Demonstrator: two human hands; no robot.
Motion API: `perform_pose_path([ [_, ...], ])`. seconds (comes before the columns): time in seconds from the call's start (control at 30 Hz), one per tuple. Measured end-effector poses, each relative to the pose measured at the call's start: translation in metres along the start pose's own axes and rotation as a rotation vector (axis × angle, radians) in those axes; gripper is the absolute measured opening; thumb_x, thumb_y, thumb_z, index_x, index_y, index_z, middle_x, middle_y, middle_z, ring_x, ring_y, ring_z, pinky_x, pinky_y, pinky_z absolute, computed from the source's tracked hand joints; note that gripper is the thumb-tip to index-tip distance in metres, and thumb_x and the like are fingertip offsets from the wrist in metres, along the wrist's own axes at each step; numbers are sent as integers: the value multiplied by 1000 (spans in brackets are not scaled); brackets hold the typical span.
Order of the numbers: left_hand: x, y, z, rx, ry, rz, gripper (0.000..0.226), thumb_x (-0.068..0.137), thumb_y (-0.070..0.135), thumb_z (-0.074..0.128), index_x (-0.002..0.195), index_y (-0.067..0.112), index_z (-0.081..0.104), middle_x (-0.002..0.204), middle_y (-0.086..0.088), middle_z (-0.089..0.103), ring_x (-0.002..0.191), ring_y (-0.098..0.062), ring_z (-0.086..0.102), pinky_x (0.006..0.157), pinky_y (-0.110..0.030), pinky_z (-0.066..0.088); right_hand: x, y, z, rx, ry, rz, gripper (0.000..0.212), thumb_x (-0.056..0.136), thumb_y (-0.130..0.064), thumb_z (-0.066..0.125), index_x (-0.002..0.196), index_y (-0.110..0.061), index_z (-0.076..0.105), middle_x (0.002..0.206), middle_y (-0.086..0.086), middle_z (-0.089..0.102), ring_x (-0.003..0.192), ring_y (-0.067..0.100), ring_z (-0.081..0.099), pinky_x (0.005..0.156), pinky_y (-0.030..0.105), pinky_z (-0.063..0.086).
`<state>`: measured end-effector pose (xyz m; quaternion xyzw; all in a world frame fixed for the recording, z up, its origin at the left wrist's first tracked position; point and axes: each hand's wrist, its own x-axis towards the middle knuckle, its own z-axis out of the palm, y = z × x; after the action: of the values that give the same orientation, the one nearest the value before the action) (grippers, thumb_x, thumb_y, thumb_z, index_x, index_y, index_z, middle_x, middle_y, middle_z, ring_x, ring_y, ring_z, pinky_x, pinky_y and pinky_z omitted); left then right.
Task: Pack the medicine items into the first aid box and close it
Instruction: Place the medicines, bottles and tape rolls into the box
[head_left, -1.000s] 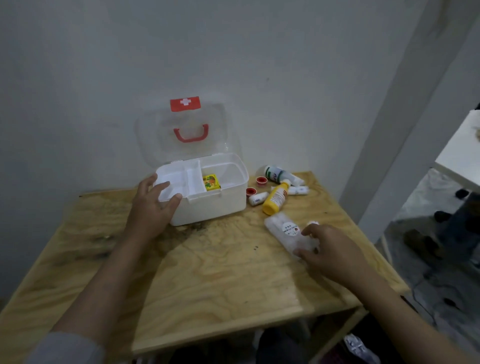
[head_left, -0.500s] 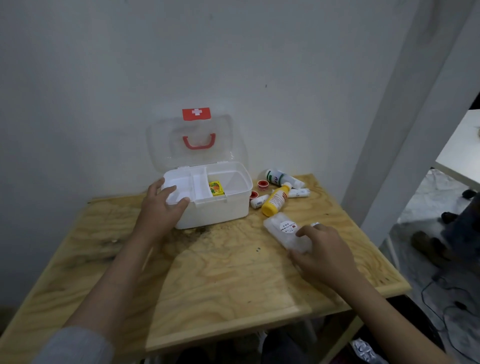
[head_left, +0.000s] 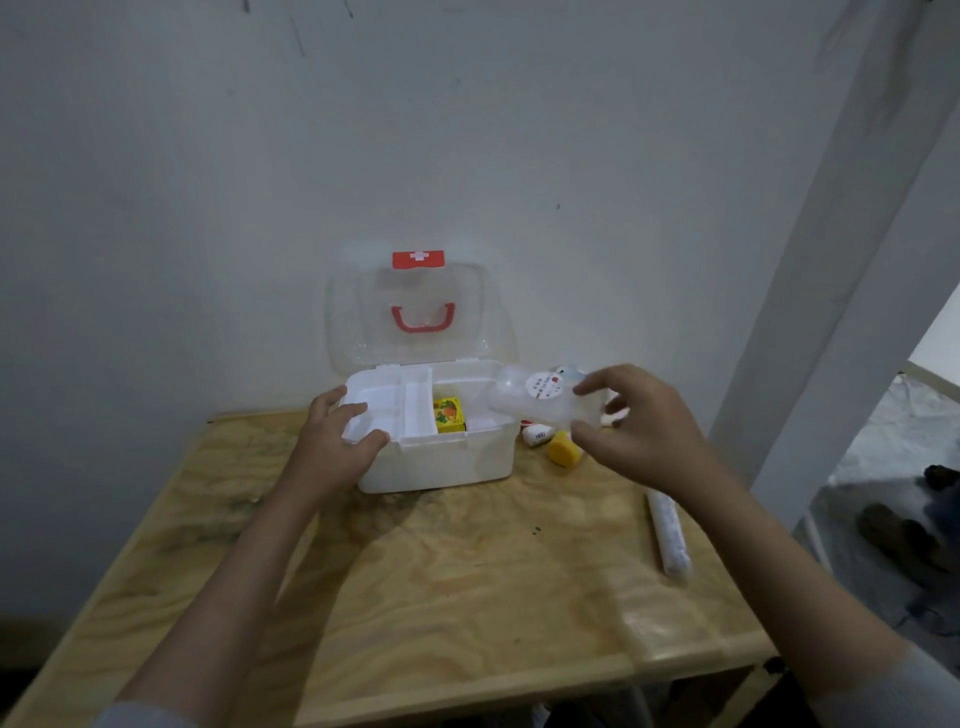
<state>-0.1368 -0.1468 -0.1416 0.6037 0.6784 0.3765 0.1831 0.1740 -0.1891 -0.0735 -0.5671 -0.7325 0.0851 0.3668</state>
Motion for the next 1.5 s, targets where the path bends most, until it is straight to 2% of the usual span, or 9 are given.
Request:
perform_pose_path([
  [0.2, -1, -1, 0, 23, -69, -9, 54, 85, 35, 59, 133, 14, 45, 155, -2, 17, 139, -27, 26, 109, -42, 31, 69, -33, 42, -248, -247, -71, 39, 68, -23, 67, 107, -17, 65, 107, 5, 62, 98, 23, 57, 70, 27, 38],
  [0.53, -3, -2, 0, -22, -68, 0, 52, 85, 34, 58, 132, 17, 44, 153, 1, 16, 140, -24, 25, 111, -41, 30, 115, -31, 107, -247, -539, -43, 34, 74, -6, 63, 108, -12, 64, 116, 8, 55, 88, 17, 49, 72, 25, 42],
  [0.8, -2, -5, 3, -32, -48, -8, 51, 84, 36, 59, 130, 21, 44, 153, 3, 17, 139, -24, 26, 111, -45, 35, 116, -22, 128, -181, -437, 23, 35, 70, -7, 67, 105, -7, 64, 107, 11, 59, 83, 18, 49, 68, 27, 41],
  [0.93, -3, -5, 4, -24, -39, -11, 51, 84, 36, 59, 130, 21, 44, 153, 2, 17, 139, -25, 27, 110, -46, 35, 114, -18, 133, -121, -404, 4, 36, 69, -15, 74, 103, -11, 63, 104, 9, 65, 93, 22, 59, 77, 34, 51],
  [1.0, -4, -2, 5, -13, -31, -16, 51, 85, 35, 58, 131, 21, 43, 154, 2, 17, 139, -25, 27, 110, -46, 35, 112, -19, 133, -97, -433, -17, 43, 69, -19, 76, 110, -17, 62, 104, 2, 68, 98, 19, 60, 80, 36, 53],
  [1.1, -5, 1, 5, -6, -22, -18, 51, 85, 34, 58, 131, 20, 43, 154, 1, 17, 139, -26, 26, 109, -46, 35, 110, -22, 131, -106, -534, -75, 55, 70, -11, 70, 122, -24, 57, 112, -7, 68, 104, 12, 59, 81, 30, 52],
  [1.27, -6, 3, 5, -9, -15, -23, 50, 85, 33, 59, 131, 20, 43, 154, 0, 18, 138, -26, 27, 108, -47, 35, 110, -21, 130, -104, -556, -92, 63, 67, -2, 61, 125, -25, 53, 117, -6, 66, 109, 12, 58, 86, 35, 54],
  [1.4, -6, 1, 1, -20, -36, -13, 50, 85, 34, 58, 130, 19, 44, 153, 0, 19, 139, -27, 26, 110, -49, 34, 108, -19, 127, 85, -448, -70, 56, 70, 5, 59, 121, -17, 58, 118, 7, 64, 92, 14, 61, 76, 25, 53],
  [1.5, -7, 2, 0, -18, -38, -11, 50, 85, 34, 58, 130, 18, 44, 153, 0, 19, 139, -27, 25, 111, -48, 33, 95, -16, 104, 346, -226, -42, 40, 76, 8, 55, 110, -9, 65, 107, 7, 68, 93, 18, 65, 80, 23, 54],
])
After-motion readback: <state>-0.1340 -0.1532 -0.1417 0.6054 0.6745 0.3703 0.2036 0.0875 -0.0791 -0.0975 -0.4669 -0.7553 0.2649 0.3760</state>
